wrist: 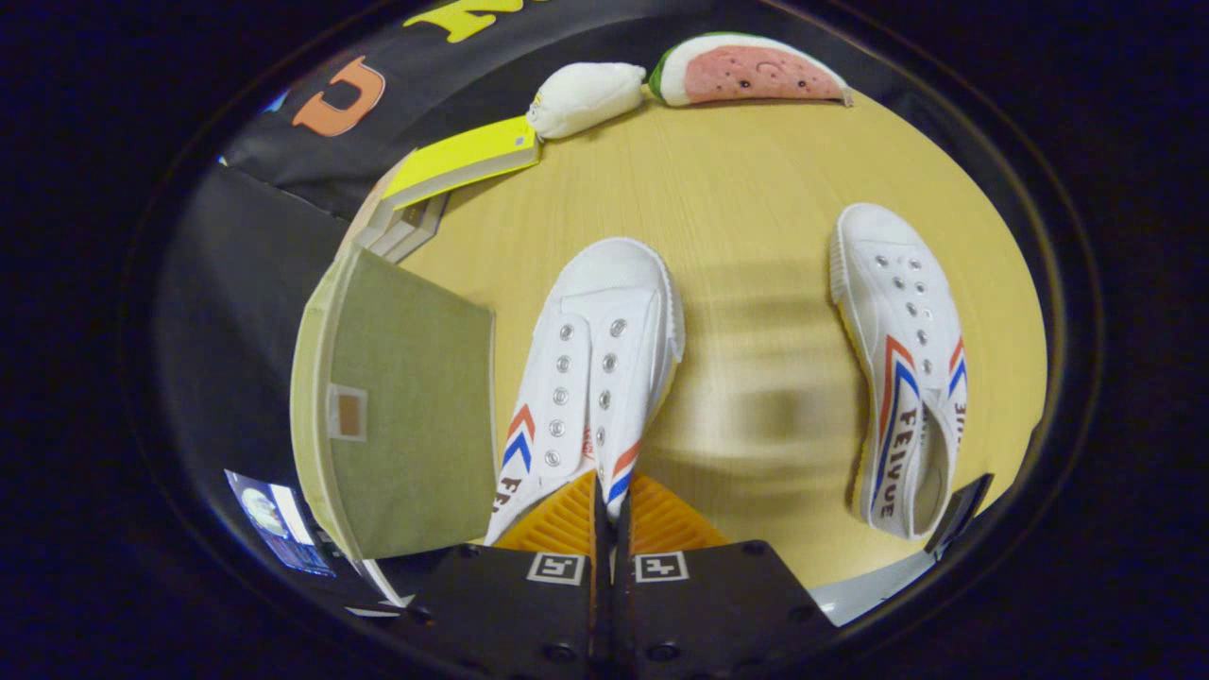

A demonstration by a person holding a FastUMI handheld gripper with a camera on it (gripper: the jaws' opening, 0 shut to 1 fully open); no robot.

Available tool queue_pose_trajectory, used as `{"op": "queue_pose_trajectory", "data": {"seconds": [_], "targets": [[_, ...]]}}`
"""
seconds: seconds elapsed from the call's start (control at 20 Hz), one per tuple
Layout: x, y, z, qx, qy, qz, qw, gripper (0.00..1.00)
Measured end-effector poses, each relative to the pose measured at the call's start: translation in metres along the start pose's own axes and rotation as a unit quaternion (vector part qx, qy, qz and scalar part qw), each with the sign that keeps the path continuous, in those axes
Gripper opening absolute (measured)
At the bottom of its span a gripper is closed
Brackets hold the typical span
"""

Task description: Open the storage box then place both shoes into the box .Put the left shoe in first, then the right shoe, with the right side of both shoes facing outward in a uniform manner.

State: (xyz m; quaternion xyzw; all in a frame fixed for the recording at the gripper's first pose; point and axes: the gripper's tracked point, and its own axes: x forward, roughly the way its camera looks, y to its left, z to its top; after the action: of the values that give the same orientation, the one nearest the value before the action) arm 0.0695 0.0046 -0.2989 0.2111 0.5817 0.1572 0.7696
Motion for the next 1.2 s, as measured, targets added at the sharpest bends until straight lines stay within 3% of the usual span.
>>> {"op": "queue_pose_trajectory", "data": {"seconds": [0.25, 0.55, 0.9, 1.2], "targets": [[-0.07, 0.051, 0.004, -0.001, -0.062, 0.006, 0.998, 0.06], [-0.123, 0.157, -0.001, -0.019, -0.112, 0.042, 0.993, 0.06], [-0.078, 0.255, -0.009, -0.051, -0.09, 0.061, 0.993, 0.06], [-0.003, 0.273, -0.028, -0.064, -0.016, 0.033, 0.997, 0.05]]}}
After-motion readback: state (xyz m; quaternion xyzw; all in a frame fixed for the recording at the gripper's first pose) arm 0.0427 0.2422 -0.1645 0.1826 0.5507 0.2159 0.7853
